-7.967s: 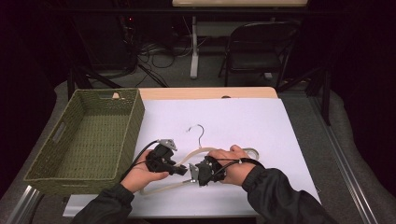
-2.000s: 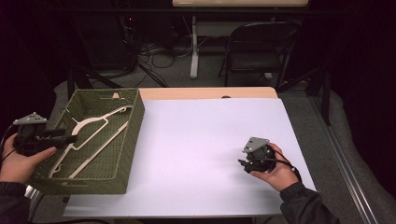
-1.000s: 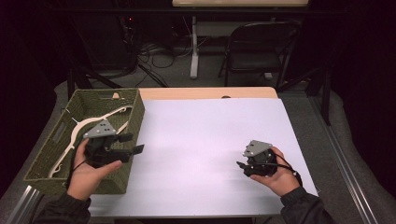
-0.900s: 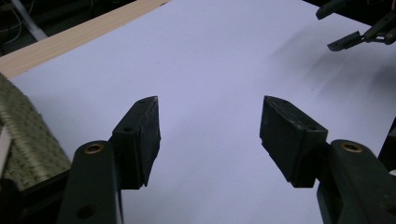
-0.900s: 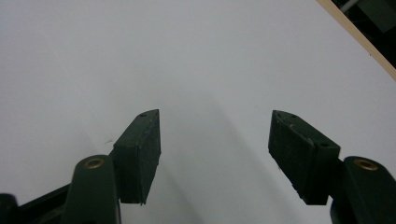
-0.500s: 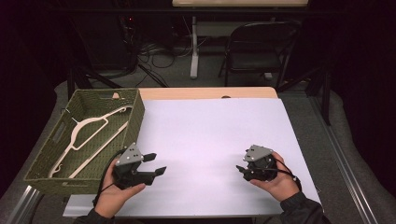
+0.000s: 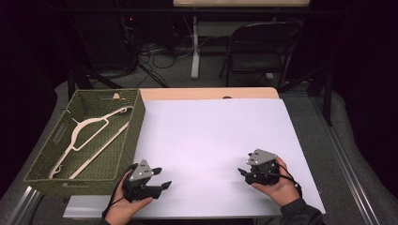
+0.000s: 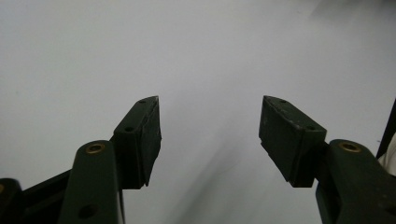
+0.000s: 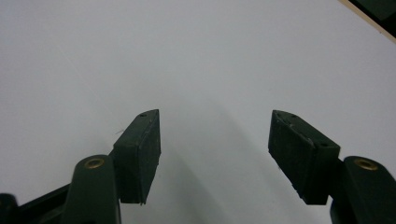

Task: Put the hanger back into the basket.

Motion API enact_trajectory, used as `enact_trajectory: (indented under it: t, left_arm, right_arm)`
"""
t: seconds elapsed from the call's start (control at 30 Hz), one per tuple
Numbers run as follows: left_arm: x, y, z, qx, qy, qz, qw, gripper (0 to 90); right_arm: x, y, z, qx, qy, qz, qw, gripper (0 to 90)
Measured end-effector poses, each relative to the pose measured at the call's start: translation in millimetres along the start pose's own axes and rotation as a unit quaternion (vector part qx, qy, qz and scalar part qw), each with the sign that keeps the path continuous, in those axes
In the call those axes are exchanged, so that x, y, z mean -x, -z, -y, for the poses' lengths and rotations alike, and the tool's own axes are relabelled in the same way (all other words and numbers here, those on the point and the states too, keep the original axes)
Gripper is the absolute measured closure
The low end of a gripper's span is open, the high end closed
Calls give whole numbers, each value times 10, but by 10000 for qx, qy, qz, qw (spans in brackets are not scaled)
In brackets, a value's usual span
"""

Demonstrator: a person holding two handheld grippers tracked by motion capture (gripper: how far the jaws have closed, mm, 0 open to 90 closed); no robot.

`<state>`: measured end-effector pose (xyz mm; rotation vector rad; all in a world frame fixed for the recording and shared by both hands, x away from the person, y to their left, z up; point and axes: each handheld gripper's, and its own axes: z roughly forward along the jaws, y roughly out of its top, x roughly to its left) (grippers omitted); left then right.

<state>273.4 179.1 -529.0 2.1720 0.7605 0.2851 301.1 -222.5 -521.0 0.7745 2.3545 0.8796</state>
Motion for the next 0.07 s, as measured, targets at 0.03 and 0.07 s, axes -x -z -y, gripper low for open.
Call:
enact_trajectory:
  t: [0.03,0.07]
  left_arm:
    - [-13,-21,16,-37,24,5,10000,389]
    - [-21,-39,31,-61,38,-20,10000,388]
  right_arm:
    - [21,24,17,-108,-83,-1,9999,343]
    - [50,43,45,-84,-169,60,9998,341]
